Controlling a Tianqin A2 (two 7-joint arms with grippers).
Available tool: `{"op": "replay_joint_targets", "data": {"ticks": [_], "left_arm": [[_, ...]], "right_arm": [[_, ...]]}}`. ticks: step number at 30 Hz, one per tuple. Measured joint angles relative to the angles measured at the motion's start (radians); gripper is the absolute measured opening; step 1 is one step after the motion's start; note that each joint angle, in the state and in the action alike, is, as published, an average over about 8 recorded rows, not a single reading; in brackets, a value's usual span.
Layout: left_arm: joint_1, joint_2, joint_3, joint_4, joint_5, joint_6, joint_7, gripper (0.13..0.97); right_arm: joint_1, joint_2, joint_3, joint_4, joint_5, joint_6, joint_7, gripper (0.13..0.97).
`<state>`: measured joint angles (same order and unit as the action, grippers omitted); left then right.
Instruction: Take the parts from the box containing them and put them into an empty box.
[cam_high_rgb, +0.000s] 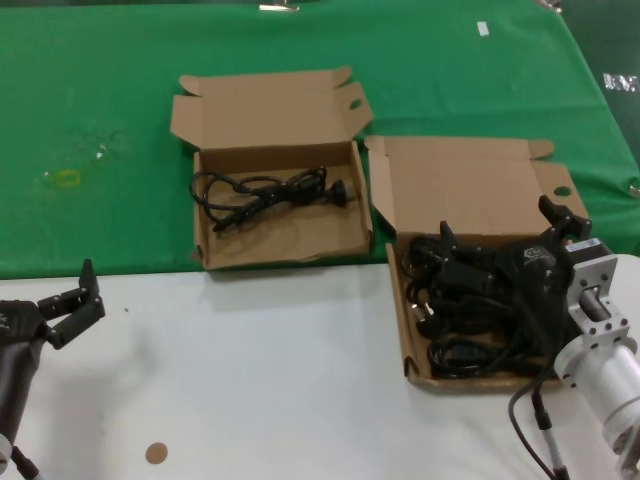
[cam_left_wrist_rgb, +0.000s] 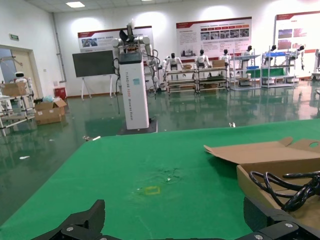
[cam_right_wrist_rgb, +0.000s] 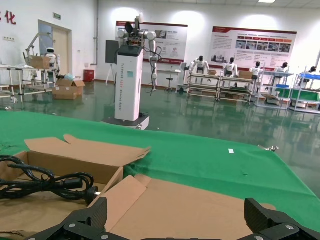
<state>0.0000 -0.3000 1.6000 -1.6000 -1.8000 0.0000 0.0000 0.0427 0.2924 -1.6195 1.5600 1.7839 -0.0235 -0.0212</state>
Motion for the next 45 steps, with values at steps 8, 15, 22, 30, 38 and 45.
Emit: {"op": "replay_joint_targets", "data": {"ticks": [8, 15, 22, 30, 38, 45], "left_arm": [[0.0, 0.0, 0.0, 0.0, 0.0, 0.0, 0.0, 0.966], [0.0, 0.0, 0.0, 0.0, 0.0, 0.0, 0.0, 0.966], [0.0, 0.0, 0.0, 0.0, 0.0, 0.0, 0.0, 0.966], [0.0, 0.0, 0.0, 0.0, 0.0, 0.0, 0.0, 0.966], [0.0, 0.0, 0.0, 0.0, 0.0, 0.0, 0.0, 0.966], [0.0, 0.0, 0.0, 0.0, 0.0, 0.0, 0.0, 0.966]], "right_arm": [[0.0, 0.0, 0.0, 0.0, 0.0, 0.0, 0.0, 0.966], [0.0, 0.0, 0.0, 0.0, 0.0, 0.0, 0.0, 0.966], [0.0, 0.0, 0.0, 0.0, 0.0, 0.0, 0.0, 0.966], [0.0, 0.0, 0.0, 0.0, 0.0, 0.0, 0.0, 0.966], [0.0, 0.0, 0.0, 0.0, 0.0, 0.0, 0.0, 0.966], [0.0, 0.0, 0.0, 0.0, 0.0, 0.0, 0.0, 0.966]]}}
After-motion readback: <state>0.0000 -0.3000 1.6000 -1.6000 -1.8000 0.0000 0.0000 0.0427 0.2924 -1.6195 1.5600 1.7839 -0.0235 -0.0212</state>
